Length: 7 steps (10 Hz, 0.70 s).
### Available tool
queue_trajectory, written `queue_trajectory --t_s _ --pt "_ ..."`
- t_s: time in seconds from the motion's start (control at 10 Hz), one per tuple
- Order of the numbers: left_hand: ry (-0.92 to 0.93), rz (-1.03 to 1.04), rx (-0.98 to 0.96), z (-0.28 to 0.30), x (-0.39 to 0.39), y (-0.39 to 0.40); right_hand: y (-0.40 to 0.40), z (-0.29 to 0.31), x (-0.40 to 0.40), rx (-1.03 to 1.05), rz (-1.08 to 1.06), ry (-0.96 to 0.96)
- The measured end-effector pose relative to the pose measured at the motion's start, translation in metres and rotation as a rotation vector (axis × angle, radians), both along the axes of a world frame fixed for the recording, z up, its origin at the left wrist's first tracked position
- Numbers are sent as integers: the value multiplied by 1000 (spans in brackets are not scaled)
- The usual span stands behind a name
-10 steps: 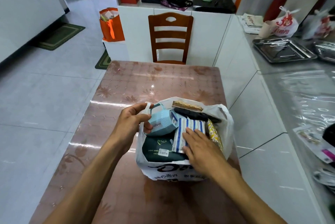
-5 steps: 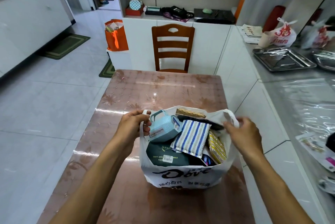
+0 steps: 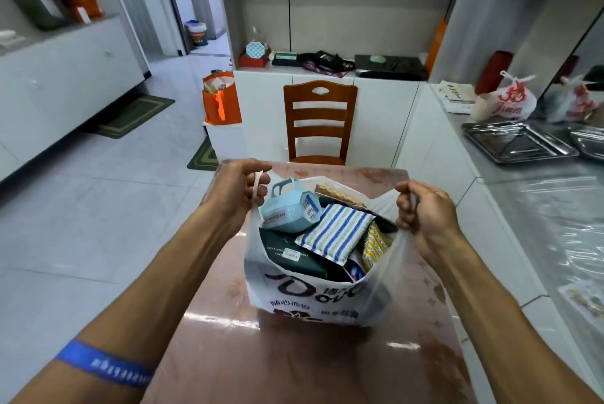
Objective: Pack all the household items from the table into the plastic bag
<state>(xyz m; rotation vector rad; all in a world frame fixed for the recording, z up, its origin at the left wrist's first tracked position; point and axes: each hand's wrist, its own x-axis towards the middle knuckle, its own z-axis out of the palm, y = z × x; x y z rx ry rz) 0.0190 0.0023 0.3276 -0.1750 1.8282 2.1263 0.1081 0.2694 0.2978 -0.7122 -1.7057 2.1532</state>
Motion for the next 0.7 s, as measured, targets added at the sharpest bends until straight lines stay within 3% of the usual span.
queue_trajectory --t_s 0.2,0.3,0.5,0.7 --pt "-98 3 -106 -40 -19 0 -3 -36 -33 196 24 -234" --pt "-130 22 -127 -55 -28 -5 -3 -40 -45 213 4 -264" --pt "-57 -38 -284 -60 -50 -9 5 -40 -64 326 -37 -287" --pt "129 -71 -562 -57 -50 -18 4 -39 -55 598 -7 -377"
